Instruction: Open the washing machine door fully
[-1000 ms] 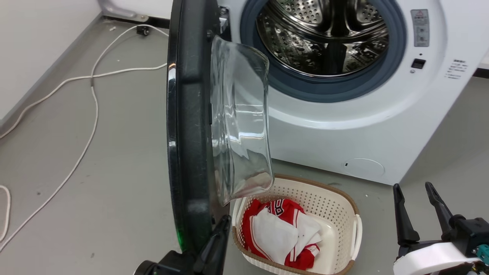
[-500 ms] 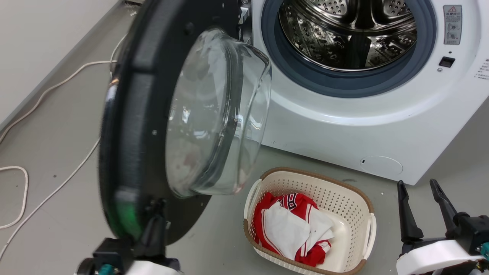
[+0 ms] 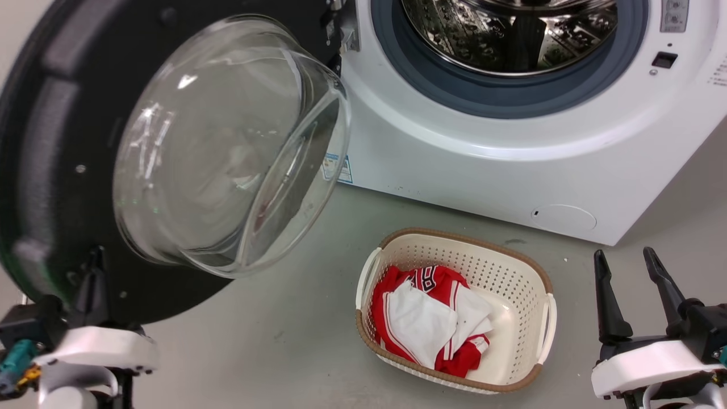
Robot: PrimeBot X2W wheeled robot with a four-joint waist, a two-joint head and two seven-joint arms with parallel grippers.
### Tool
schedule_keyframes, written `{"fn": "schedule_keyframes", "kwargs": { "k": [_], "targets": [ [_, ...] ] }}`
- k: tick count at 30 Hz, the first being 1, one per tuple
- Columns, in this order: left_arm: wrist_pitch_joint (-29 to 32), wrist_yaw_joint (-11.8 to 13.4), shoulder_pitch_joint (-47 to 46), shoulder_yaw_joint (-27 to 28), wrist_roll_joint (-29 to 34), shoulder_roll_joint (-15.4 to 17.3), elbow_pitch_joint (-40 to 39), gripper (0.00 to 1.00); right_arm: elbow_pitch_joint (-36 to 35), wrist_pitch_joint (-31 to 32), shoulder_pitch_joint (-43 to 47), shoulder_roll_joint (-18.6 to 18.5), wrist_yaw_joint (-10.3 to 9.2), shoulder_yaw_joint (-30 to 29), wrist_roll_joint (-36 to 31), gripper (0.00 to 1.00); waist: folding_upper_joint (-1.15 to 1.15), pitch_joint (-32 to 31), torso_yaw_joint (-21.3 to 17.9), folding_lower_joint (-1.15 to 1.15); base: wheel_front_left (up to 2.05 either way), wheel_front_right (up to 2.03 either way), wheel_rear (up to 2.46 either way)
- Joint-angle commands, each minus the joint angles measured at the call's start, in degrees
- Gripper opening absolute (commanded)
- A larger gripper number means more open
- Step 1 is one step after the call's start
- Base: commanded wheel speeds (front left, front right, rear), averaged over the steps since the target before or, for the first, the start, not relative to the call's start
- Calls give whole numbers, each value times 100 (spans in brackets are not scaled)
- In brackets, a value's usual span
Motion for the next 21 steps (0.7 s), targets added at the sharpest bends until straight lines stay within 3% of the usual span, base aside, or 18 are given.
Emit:
{"fn": "schedule_keyframes", "kwargs": {
  "k": [1,11,21],
  "targets": [
    [-36,25,-112,92,-33,73,68,0,-14,-7,-65,6,-3,0,-27,100,0,56,-32,-1,0,0,0],
    [-114,-195,-796,846,-350,534,1228,0,-31,-48,-272,7,-2,9,-79,100,0,354,-186,-1,0,0,0],
    [-141,-408,-1159,1171,-207,558,1885,0,84,-94,-331,6,-3,31,-54,100,0,301,-278,-1,0,0,0]
  ]
}}
